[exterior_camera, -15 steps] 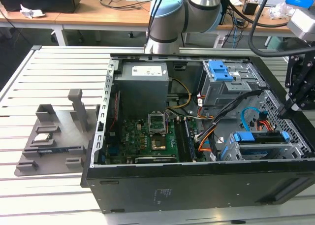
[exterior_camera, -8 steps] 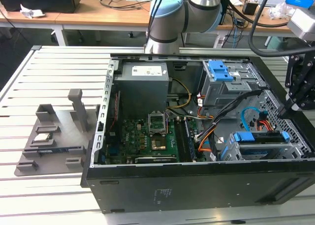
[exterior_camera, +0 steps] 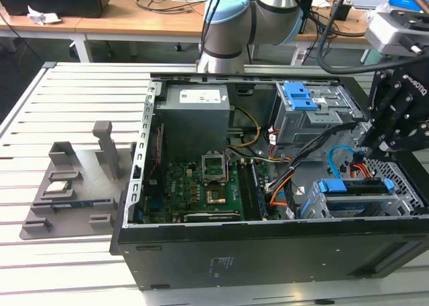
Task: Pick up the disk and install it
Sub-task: 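Insert the second disk wire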
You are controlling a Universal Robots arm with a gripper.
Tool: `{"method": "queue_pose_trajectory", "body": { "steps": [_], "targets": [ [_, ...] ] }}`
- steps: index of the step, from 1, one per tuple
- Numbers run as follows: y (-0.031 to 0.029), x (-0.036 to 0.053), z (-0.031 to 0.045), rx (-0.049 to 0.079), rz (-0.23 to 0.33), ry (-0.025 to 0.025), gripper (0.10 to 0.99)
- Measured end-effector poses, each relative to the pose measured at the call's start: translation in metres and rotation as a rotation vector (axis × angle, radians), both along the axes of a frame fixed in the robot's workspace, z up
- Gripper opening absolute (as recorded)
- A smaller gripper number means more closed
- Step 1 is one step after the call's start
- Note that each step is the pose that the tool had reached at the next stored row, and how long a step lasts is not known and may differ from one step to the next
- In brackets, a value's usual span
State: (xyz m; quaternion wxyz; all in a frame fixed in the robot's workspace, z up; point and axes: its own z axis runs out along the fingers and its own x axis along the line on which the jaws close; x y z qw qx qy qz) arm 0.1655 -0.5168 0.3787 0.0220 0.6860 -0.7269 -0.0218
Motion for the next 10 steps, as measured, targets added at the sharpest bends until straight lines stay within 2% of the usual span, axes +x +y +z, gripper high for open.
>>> {"method": "queue_pose_trajectory", "body": {
  "steps": [3,8,9,10],
  "targets": [
    [0.0009,-0.0157,-0.0055,0.0,0.006,-0.0001,0.302],
    [0.0009,-0.0172,-0.006,0.0,0.011,-0.0001,0.286],
    [0.0008,-0.0172,-0.006,0.0,0.011,-0.0001,0.161],
    [0.0008,-0.0172,-0.006,0.0,0.011,-0.0001,0.161]
  ]
}}
